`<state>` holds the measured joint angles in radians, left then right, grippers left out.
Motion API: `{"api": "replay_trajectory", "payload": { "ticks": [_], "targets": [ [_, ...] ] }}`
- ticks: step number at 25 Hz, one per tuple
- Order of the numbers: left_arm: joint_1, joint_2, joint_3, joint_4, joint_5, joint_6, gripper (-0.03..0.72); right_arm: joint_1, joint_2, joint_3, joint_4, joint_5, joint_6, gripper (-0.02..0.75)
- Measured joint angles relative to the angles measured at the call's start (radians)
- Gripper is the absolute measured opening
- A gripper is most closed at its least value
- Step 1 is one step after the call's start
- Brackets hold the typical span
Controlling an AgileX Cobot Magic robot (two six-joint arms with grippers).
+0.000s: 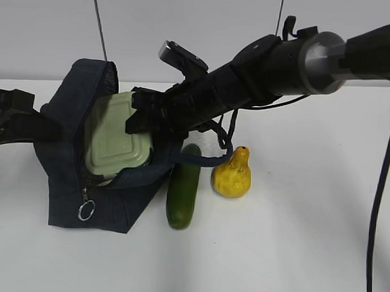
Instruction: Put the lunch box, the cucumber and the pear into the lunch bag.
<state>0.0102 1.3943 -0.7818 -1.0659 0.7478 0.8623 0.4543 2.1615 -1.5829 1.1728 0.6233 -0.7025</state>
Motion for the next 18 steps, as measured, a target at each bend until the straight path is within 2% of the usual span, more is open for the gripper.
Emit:
{"api": "replay_trajectory", "payload": {
  "ticks": [5, 10, 18],
  "targets": [
    [0.000, 0.000, 0.000, 0.000, 0.003, 0.000, 0.001, 0.000, 0.020, -0.008, 0.006, -0.004, 0.002, 0.388],
    [0.000, 0.000, 0.000, -0.002, 0.003, 0.000, 0.001, 0.000, 0.026, -0.039, 0.003, 0.006, 0.002, 0.478],
    [0.000, 0.000, 0.000, -0.002, 0.004, 0.000, 0.001, 0.001, 0.026, -0.092, -0.038, 0.042, 0.002, 0.499]
  ]
}}
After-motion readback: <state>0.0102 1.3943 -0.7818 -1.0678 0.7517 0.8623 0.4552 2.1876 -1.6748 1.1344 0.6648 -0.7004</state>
